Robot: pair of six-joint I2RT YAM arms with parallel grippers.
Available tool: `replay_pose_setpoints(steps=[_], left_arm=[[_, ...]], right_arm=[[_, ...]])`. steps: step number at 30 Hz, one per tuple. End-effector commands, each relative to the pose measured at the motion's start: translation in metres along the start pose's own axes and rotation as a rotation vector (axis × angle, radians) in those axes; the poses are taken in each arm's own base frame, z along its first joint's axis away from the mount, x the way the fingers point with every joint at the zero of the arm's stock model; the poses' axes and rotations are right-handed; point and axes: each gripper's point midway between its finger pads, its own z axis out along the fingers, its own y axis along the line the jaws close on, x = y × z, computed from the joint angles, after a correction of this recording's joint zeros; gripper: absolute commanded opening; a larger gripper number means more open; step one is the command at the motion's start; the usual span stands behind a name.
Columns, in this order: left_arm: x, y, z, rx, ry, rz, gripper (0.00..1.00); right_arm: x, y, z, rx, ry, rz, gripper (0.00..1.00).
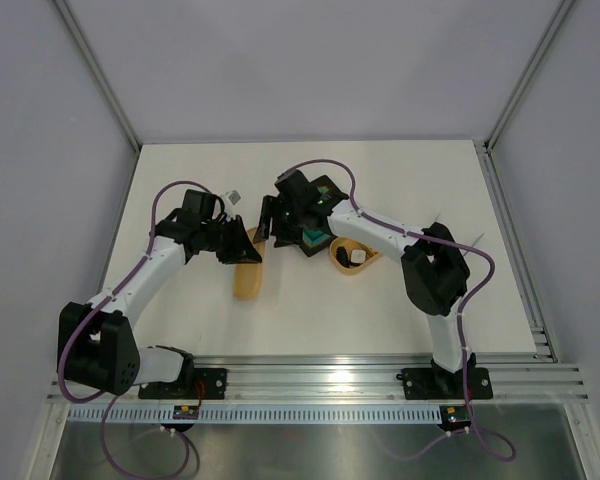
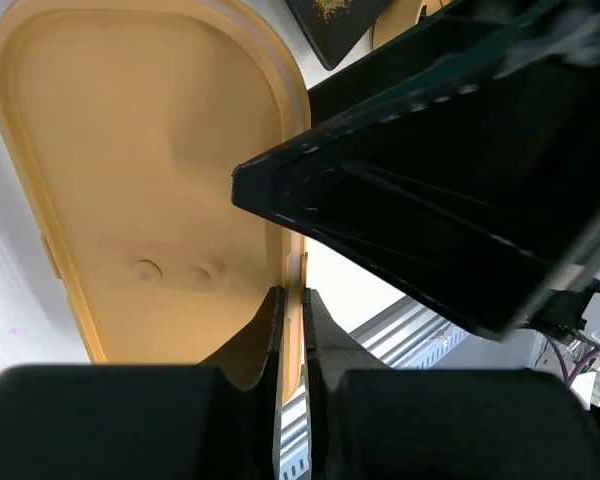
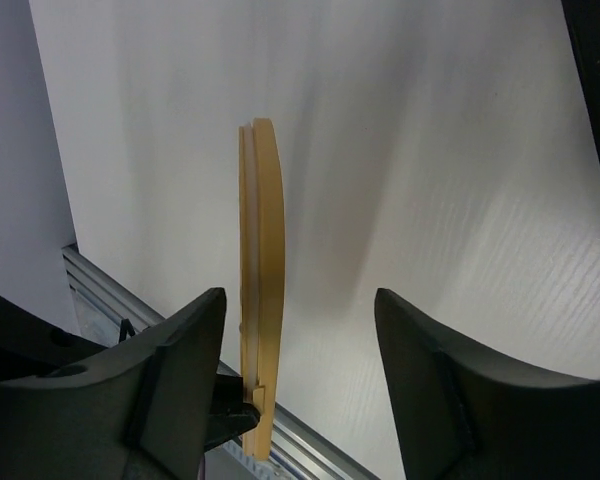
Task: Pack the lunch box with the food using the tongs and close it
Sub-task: Pick up the box lid from the center of the board.
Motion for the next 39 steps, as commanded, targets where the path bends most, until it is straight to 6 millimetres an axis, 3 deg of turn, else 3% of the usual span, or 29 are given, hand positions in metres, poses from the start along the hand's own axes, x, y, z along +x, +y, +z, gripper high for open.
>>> replay_pose_setpoints(steps=[1, 5, 7, 10, 11, 13, 15, 16, 19, 20, 23, 28, 33, 39], left_arm=[[-0.002, -0.015, -0.007, 0.067, -0.018, 0.046, 0.0], [-0.002, -0.016, -0.01, 0.066, -0.025, 0.056, 0.0], [-0.001, -0.017, -0.013, 0.068, -0.031, 0.072, 0.0], [0.002, -0.019, -0.016, 0.079, -0.029, 0.089, 0.0], [0.003, -0.019, -0.017, 0.08, -0.029, 0.095, 0.0], [0.003, -0.021, -0.022, 0.081, -0.041, 0.114, 0.2], [0.003, -0.022, -0.026, 0.078, -0.053, 0.135, 0.51], [0.005, -0.024, -0.031, 0.08, -0.059, 0.143, 0.74], [0.005, -0.024, -0.037, 0.061, -0.078, 0.167, 0.94], [0.003, -0.025, -0.041, 0.054, -0.098, 0.179, 0.94], [0.002, -0.022, -0.045, -0.016, -0.139, 0.237, 0.95], [0.006, -0.046, -0.044, -0.041, -0.192, 0.379, 0.99], [0.019, -0.074, -0.034, -0.014, -0.193, 0.5, 0.99], [0.019, -0.112, -0.028, 0.073, -0.203, 0.568, 0.99]], right_arm=[[0.0, 0.024, -0.005, -0.058, 0.016, -0.038, 0.66], [-0.001, 0.024, -0.008, -0.056, 0.003, -0.039, 0.4], [-0.002, 0.027, -0.013, -0.069, -0.005, -0.042, 0.19], [-0.004, 0.032, -0.019, -0.093, -0.022, -0.029, 0.0], [-0.006, 0.032, -0.021, -0.088, -0.033, -0.022, 0.0], [-0.009, 0.032, -0.03, -0.081, -0.06, -0.018, 0.0], [-0.014, 0.027, -0.041, -0.046, -0.099, -0.008, 0.0], [-0.016, 0.025, -0.046, -0.031, -0.117, -0.01, 0.0], [-0.028, 0.008, -0.071, 0.072, -0.19, 0.012, 0.0], [-0.03, -0.007, -0.077, 0.14, -0.22, 0.034, 0.0], [-0.04, -0.022, -0.104, 0.214, -0.296, 0.079, 0.0], [-0.045, -0.035, -0.135, 0.292, -0.356, 0.154, 0.0], [-0.047, -0.032, -0.145, 0.289, -0.37, 0.175, 0.0], [-0.046, -0.03, -0.147, 0.279, -0.368, 0.18, 0.0]])
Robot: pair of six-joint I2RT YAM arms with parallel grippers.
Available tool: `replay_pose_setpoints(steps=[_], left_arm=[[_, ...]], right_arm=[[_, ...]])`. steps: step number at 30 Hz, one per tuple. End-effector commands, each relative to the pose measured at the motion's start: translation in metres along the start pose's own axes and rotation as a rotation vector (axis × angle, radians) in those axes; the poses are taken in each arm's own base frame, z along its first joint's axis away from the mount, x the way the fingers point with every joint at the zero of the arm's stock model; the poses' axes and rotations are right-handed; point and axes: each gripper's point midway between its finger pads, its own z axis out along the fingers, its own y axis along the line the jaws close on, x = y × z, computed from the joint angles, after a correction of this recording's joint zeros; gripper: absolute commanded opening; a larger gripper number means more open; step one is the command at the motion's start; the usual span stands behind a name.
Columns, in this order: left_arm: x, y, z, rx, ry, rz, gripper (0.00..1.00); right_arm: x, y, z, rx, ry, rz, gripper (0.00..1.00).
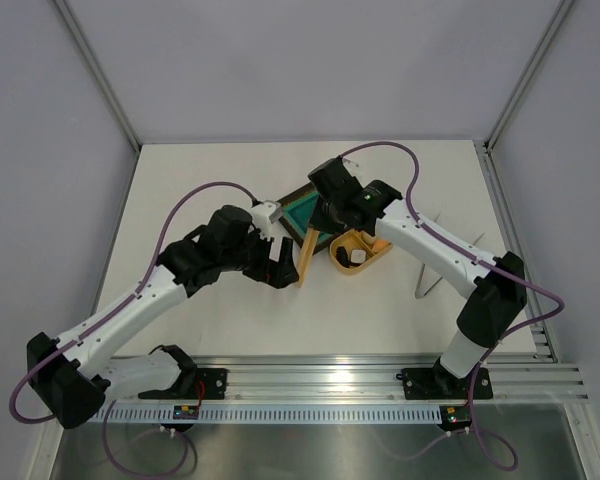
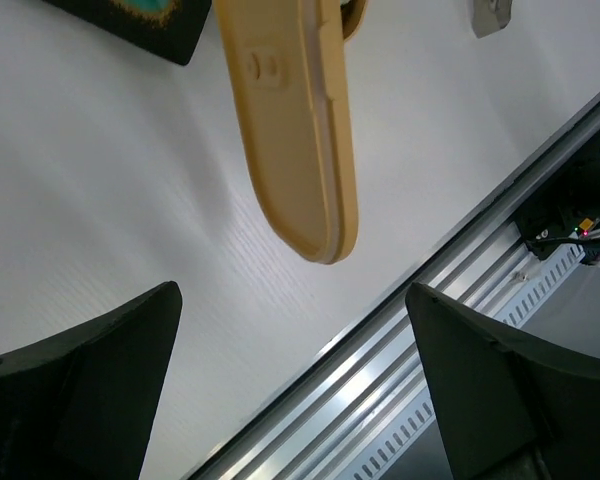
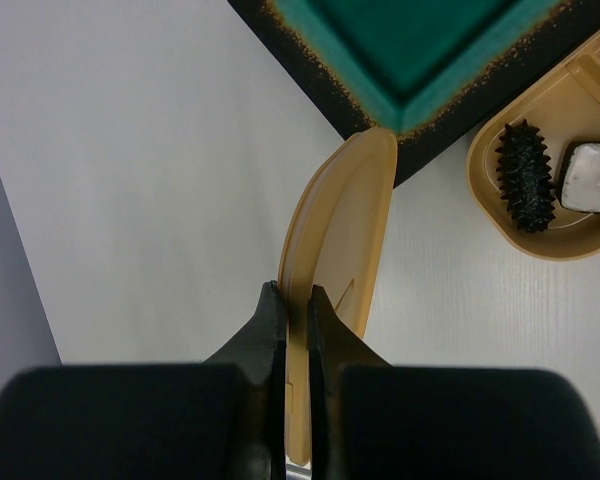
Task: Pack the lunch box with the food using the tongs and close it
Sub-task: Pick up the box lid from the center of the board.
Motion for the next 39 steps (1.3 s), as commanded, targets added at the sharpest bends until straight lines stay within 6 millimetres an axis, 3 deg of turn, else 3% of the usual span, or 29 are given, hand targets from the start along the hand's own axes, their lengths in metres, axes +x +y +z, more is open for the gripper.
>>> replay_pose_setpoints(steps=[1, 7, 13, 16, 21, 22, 24, 25, 27, 28, 30, 32, 33, 34, 36, 38, 39], left_arm=[[-0.041, -0.018, 0.003, 0.049, -0.114, 0.059, 0.99], [-0.044, -0.033, 0.022, 0.124, -0.091, 0.05, 0.97], [-0.05, -0.03, 0.039, 0.068, -0.075, 0.056, 0.91], [-0.048, -0.026, 0.043, 0.038, -0.067, 0.061, 0.83], [-0.049, -0.023, 0.045, 0.015, -0.074, 0.059, 0.52], [-0.05, -0.023, 0.044, 0.013, -0.079, 0.06, 0.39], [-0.051, -0.023, 0.042, 0.006, -0.082, 0.061, 0.27], [-0.051, -0.022, 0.041, 0.003, -0.083, 0.062, 0.15], [-0.051, -0.02, 0.04, -0.012, -0.082, 0.057, 0.0], [-0.05, -0.02, 0.04, -0.012, -0.078, 0.056, 0.0], [-0.049, -0.024, 0.038, 0.011, -0.072, 0.052, 0.0], [-0.049, -0.03, 0.035, 0.042, -0.071, 0.044, 0.0], [-0.049, -0.032, 0.033, 0.053, -0.072, 0.044, 0.0], [-0.049, -0.035, 0.031, 0.067, -0.07, 0.045, 0.0], [-0.05, -0.037, 0.026, 0.085, -0.071, 0.04, 0.0], [-0.052, -0.037, 0.022, 0.117, -0.063, 0.021, 0.0], [-0.053, -0.038, 0.02, 0.132, -0.059, 0.014, 0.0]], right_arm=[[-0.019, 0.009, -0.017, -0.026, -0.066, 0.044, 0.0], [-0.021, 0.01, -0.021, -0.032, -0.07, 0.045, 0.0], [-0.02, 0.012, -0.023, -0.043, -0.065, 0.055, 0.0], [-0.02, 0.013, -0.025, -0.052, -0.064, 0.064, 0.0], [-0.02, 0.016, -0.024, -0.064, -0.063, 0.068, 0.0], [-0.02, 0.016, -0.024, -0.064, -0.061, 0.07, 0.0], [-0.021, 0.018, -0.025, -0.074, -0.062, 0.067, 0.0], [-0.021, 0.019, -0.026, -0.077, -0.063, 0.066, 0.0], [-0.023, 0.019, -0.029, -0.083, -0.069, 0.062, 0.01], [-0.023, 0.019, -0.03, -0.083, -0.073, 0.061, 0.02], [-0.026, 0.02, -0.035, -0.092, -0.08, 0.057, 0.12], [-0.029, 0.019, -0.038, -0.101, -0.09, 0.042, 0.32], [-0.033, 0.019, -0.044, -0.108, -0.102, 0.039, 0.57], [-0.037, 0.017, -0.048, -0.11, -0.119, 0.029, 0.66], [-0.047, 0.012, -0.062, -0.119, -0.151, 0.033, 0.8], [-0.054, 0.001, -0.069, -0.107, -0.191, 0.016, 0.84], [-0.061, -0.003, -0.084, -0.126, -0.225, 0.021, 0.86]])
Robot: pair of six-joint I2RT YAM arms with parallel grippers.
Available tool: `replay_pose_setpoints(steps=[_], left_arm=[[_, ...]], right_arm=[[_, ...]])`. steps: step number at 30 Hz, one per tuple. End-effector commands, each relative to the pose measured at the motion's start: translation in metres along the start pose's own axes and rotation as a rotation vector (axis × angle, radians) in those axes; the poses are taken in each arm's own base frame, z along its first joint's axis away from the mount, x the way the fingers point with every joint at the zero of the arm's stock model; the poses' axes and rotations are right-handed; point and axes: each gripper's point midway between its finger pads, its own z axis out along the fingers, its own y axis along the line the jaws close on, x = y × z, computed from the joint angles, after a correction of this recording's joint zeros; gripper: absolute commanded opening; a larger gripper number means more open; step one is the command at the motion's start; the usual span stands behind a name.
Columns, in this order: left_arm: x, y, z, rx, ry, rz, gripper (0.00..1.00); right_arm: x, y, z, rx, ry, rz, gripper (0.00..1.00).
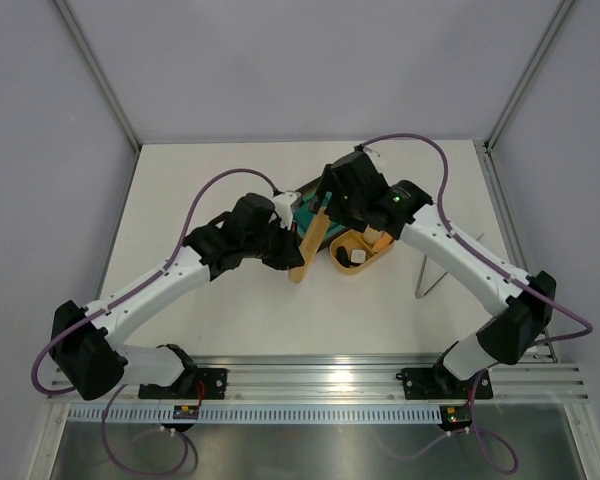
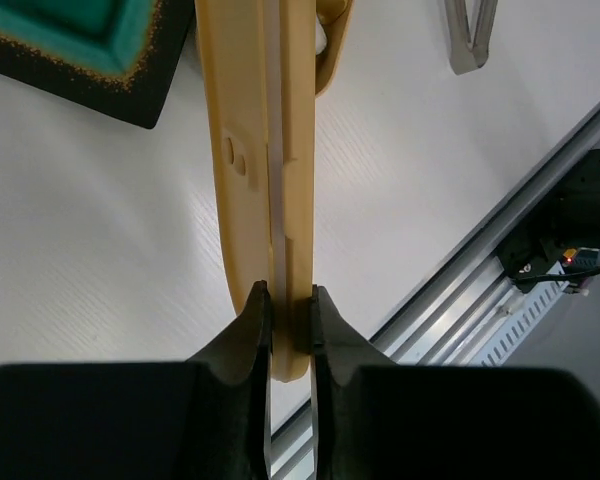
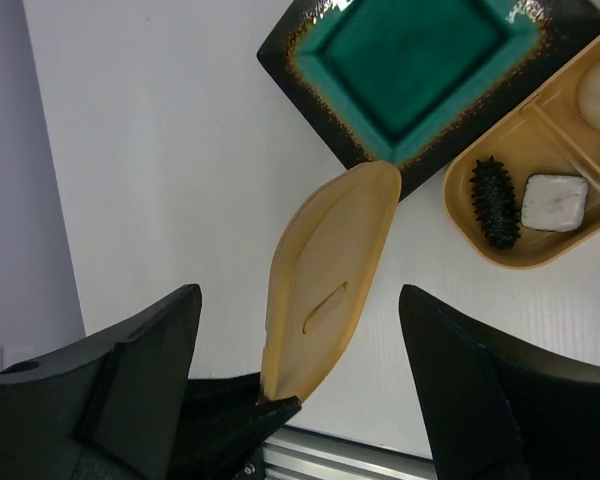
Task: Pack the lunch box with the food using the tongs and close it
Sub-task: Pick up the box lid from the center of the board.
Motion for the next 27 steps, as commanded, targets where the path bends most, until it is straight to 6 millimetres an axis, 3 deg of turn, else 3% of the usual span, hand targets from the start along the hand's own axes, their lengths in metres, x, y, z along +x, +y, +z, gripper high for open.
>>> replay_pose_setpoints(steps=[1, 2, 3, 4, 5, 7, 8, 9, 10, 11, 12, 17, 26, 27], left_arm=[[-0.025, -0.024, -0.021, 0.138, -0.059, 0.0, 0.0], [-0.029, -0.022, -0.024, 0.154, -0.064, -0.027, 0.0], [-0.032, -0.025, -0.026, 0.187, -0.073, -0.036, 0.0], [-0.033, -0.034, -0.032, 0.257, -0.063, -0.045, 0.0], [-0.038, -0.031, -0.036, 0.279, -0.073, -0.087, 0.0], [-0.047, -0.047, -0.051, 0.424, -0.087, -0.099, 0.0], [-0.054, -0.043, -0.057, 0.454, -0.101, -0.159, 0.0], [-0.062, -0.048, -0.062, 0.515, -0.131, -0.154, 0.0], [-0.065, -0.053, -0.073, 0.586, -0.12, -0.195, 0.0], [-0.074, -0.057, -0.079, 0.631, -0.153, -0.175, 0.0], [-0.075, -0.06, -0.082, 0.658, -0.153, -0.179, 0.0], [-0.091, -0.083, -0.106, 0.818, -0.181, -0.174, 0.0], [-0.095, -0.095, -0.125, 0.872, -0.187, -0.169, 0.0], [-0.094, -0.096, -0.127, 0.877, -0.189, -0.167, 0.0]], right_arm=[[-0.043, 0.0, -0.051, -0.084, -0.17, -0.01, 0.87], [-0.038, -0.01, -0.05, -0.074, -0.169, -0.024, 0.88], [-0.044, -0.013, -0.067, -0.106, -0.204, -0.022, 0.88], [-0.037, -0.023, -0.063, -0.111, -0.204, -0.051, 0.88], [-0.042, -0.023, -0.084, -0.174, -0.242, -0.054, 0.88], [-0.043, -0.02, -0.097, -0.29, -0.27, -0.067, 0.88], [-0.028, -0.034, -0.089, -0.295, -0.248, -0.076, 0.89], [-0.03, -0.037, -0.108, -0.353, -0.283, -0.069, 0.91], [-0.023, -0.047, -0.102, -0.376, -0.264, -0.069, 0.93], [-0.024, -0.05, -0.111, -0.408, -0.277, -0.064, 0.95], [-0.013, -0.044, -0.114, -0.476, -0.218, -0.082, 0.99], [0.001, -0.038, -0.105, -0.549, -0.143, -0.094, 1.0], [-0.014, -0.011, -0.101, -0.714, -0.154, -0.047, 0.99], [-0.023, -0.002, -0.108, -0.781, -0.179, -0.034, 0.98]])
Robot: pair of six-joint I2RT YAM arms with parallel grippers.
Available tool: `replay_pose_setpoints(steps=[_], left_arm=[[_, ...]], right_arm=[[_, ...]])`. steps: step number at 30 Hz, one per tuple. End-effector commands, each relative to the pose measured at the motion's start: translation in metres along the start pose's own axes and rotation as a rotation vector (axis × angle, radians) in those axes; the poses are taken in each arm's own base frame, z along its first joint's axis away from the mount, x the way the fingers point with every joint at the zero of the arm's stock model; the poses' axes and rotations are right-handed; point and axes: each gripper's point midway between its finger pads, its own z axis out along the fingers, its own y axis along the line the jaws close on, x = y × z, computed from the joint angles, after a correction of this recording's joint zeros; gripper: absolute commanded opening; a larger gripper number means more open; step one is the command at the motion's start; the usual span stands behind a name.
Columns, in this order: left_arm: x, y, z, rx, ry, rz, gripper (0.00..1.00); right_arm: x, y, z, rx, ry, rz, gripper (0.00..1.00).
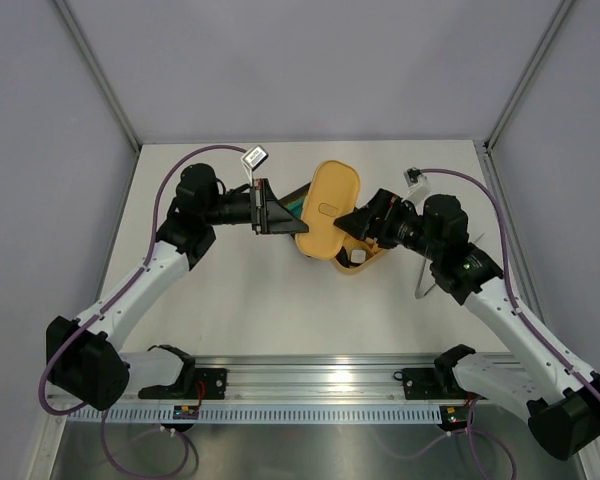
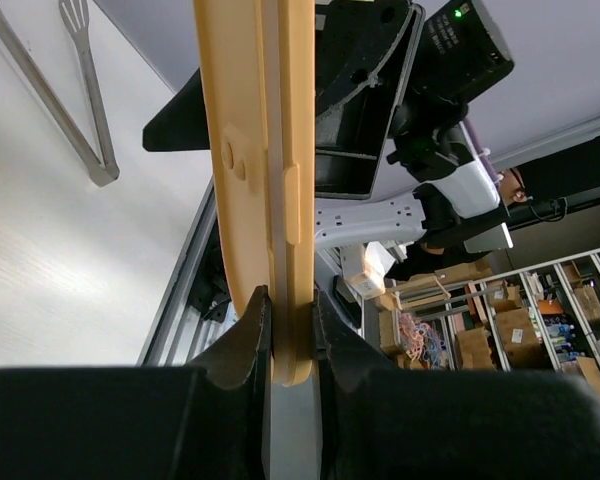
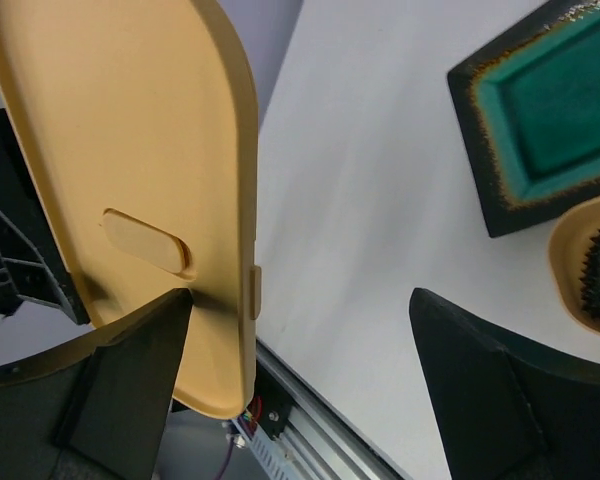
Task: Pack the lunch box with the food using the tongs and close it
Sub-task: Pick up the box lid from the center of the board.
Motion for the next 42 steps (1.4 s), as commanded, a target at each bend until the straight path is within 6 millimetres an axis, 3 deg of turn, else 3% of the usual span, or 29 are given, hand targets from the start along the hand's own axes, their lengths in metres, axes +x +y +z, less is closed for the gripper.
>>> replay_pose_setpoints(steps=[1, 9, 21, 28, 30, 33, 34, 35, 37, 38, 42], left_arm=[[0.001, -0.037, -0.008, 0.102, 0.017, 0.078, 0.0], [0.003, -0.041, -0.011, 0.11, 0.023, 0.079, 0.0], [0.001, -0.035, -0.015, 0.092, 0.01, 0.073, 0.0], [0.001, -0.027, -0.015, 0.084, 0.01, 0.055, 0.0], [-0.001, -0.024, -0.014, 0.073, 0.002, 0.071, 0.0], [-0.002, -0.017, -0.014, 0.018, 0.008, 0.066, 0.53], [0.001, -0.012, -0.015, -0.003, 0.019, 0.075, 0.87], [0.002, -0.012, -0.016, -0.015, 0.019, 0.082, 0.97], [0.002, -0.006, -0.02, -0.084, 0.016, 0.101, 0.99], [0.001, -0.004, -0.022, -0.111, 0.009, 0.108, 0.99], [-0.017, 0.025, -0.036, -0.295, -0.106, 0.107, 0.99]], right_arm=[[-0.022, 0.033, 0.004, -0.207, -0.066, 0.01, 0.97], [-0.036, 0.066, 0.001, -0.473, -0.11, 0.051, 0.76], [-0.041, 0.083, -0.014, -0.548, -0.137, 0.02, 0.48], [-0.043, 0.082, -0.022, -0.516, -0.163, 0.005, 0.04], [-0.044, 0.079, -0.022, -0.484, -0.168, -0.003, 0.0], [-0.049, 0.07, -0.021, -0.396, -0.185, -0.008, 0.0], [-0.051, 0.067, -0.021, -0.362, -0.191, -0.004, 0.0], [-0.057, 0.056, -0.018, -0.293, -0.219, 0.01, 0.0], [-0.057, 0.033, -0.014, -0.134, -0.2, 0.05, 0.0], [-0.051, -0.002, -0.011, 0.044, -0.193, 0.108, 0.0], [-0.046, -0.051, -0.008, 0.275, -0.219, 0.279, 0.0]])
